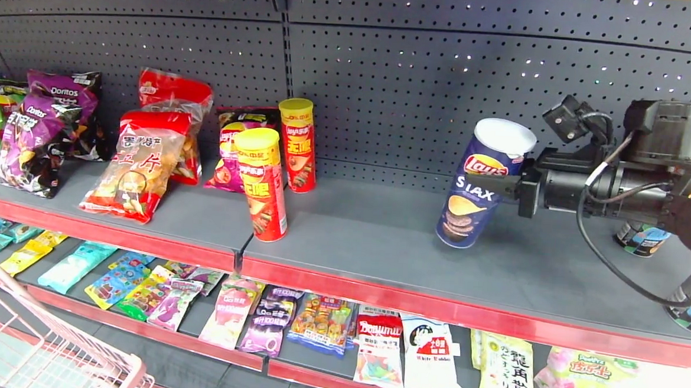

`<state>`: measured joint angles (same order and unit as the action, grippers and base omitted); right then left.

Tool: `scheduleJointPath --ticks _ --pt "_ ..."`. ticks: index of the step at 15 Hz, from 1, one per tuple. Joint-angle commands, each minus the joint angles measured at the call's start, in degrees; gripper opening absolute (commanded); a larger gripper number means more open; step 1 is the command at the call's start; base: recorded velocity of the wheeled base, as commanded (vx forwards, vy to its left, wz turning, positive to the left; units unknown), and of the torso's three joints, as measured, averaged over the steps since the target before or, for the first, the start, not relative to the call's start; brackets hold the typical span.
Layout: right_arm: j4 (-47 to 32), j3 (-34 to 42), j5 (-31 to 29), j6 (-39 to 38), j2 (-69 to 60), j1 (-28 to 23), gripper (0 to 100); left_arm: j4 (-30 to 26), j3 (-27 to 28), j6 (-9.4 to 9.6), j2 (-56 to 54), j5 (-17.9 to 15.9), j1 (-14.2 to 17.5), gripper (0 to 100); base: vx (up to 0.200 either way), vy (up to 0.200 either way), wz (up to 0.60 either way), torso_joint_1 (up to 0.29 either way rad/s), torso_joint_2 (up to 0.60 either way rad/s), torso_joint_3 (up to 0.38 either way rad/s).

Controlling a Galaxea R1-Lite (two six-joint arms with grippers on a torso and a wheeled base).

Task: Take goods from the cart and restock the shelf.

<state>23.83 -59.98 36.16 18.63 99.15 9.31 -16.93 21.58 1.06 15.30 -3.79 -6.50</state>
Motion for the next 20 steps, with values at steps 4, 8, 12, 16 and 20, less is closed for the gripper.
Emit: scheduleJointPath --ticks 4,8,12,16,20 --pt "-0.1 6.4 0.5 2.8 -2.7 -0.2 0 0.0 0.1 0.08 -0.3 0.0 0.1 0 0.0 0.0 0.0 0.0 0.0 0.0" --pt "-0.1 9.8 2.4 3.0 -3.7 -0.3 0 0.0 0.3 0.08 -0.2 0.0 0.1 0 0.0 0.0 0.0 0.0 0.0 0.0" --pt "-0.1 10.1 2.5 3.5 -2.8 -0.1 0 0.0 0.2 0.08 -0.2 0.0 0.0 0 0.0 0.0 0.0 0.0 0.0 0.0" --pt "-0.1 11.5 2.5 3.9 -2.1 0.0 0 0.0 0.1 0.08 -0.3 0.0 0.0 0 0.0 0.0 0.0 0.0 0.0 0.0" --pt "-0.1 11.6 4.2 3.8 -1.6 -0.1 0 0.0 0.0 0.08 -0.2 0.0 0.0 0 0.0 0.0 0.0 0.0 0.0 0.0"
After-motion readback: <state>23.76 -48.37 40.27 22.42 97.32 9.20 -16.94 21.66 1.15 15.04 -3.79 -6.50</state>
